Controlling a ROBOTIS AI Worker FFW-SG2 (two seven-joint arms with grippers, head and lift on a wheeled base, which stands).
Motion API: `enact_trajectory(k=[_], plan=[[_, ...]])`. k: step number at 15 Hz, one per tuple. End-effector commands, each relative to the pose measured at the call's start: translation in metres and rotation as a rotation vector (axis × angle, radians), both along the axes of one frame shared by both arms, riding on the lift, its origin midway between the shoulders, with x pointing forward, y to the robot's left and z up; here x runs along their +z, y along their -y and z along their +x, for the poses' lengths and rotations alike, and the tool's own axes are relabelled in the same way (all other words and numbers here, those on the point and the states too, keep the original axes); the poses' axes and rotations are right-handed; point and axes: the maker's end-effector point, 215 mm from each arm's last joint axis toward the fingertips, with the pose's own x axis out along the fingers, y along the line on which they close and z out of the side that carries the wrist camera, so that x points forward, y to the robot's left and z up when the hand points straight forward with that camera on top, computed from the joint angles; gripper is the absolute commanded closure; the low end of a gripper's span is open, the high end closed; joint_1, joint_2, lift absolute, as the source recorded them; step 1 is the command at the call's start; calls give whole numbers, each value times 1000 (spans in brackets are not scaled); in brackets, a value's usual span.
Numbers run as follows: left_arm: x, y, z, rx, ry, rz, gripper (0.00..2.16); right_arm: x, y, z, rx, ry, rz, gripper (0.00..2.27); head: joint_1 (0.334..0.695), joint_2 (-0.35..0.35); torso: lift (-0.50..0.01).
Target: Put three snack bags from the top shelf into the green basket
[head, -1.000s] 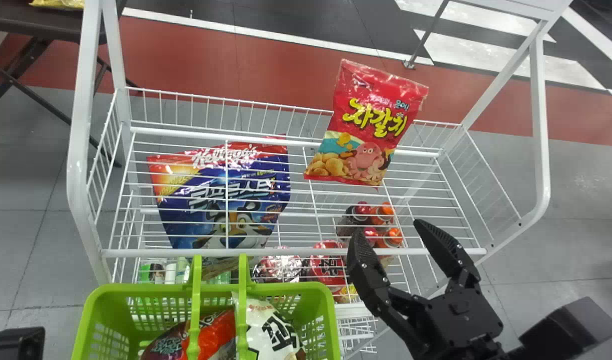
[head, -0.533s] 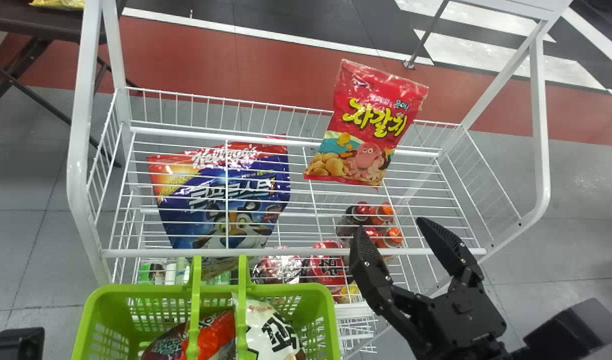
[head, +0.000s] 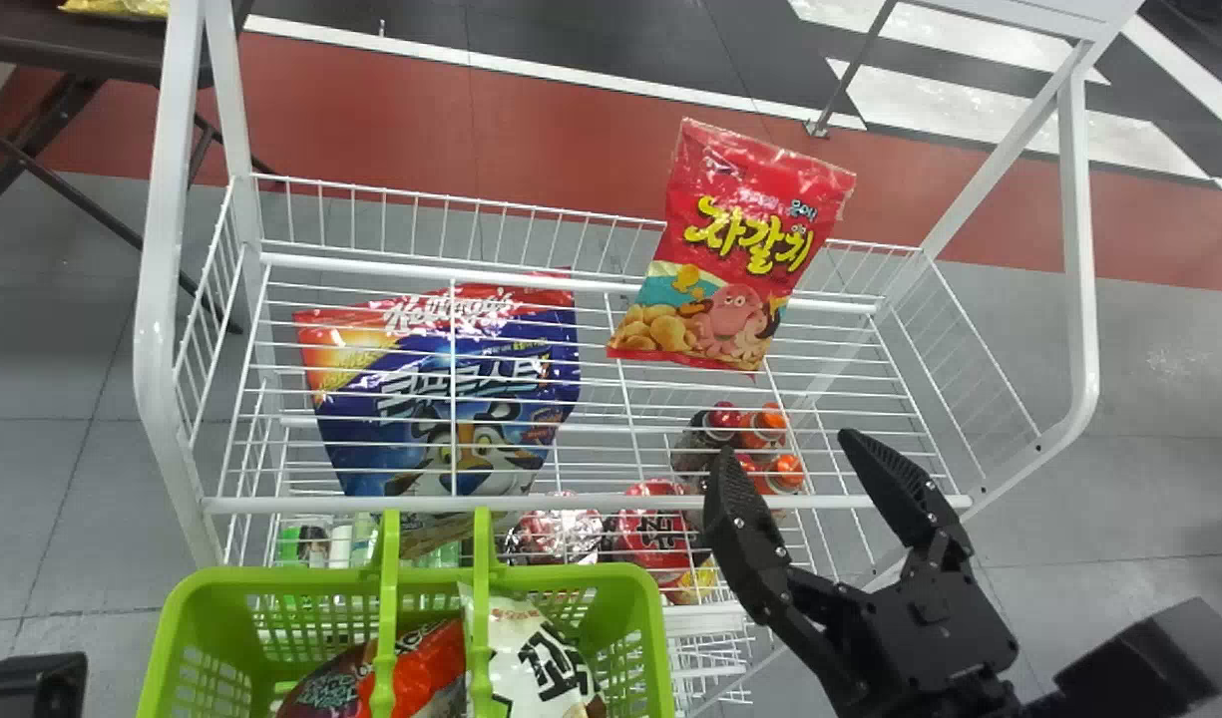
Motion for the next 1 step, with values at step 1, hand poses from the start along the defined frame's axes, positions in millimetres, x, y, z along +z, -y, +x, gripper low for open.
enact_trajectory(k=[1], plan=[[0, 0, 0, 1, 0, 0, 1453, 1, 1, 0, -2, 4, -2, 76, 695, -350, -46]])
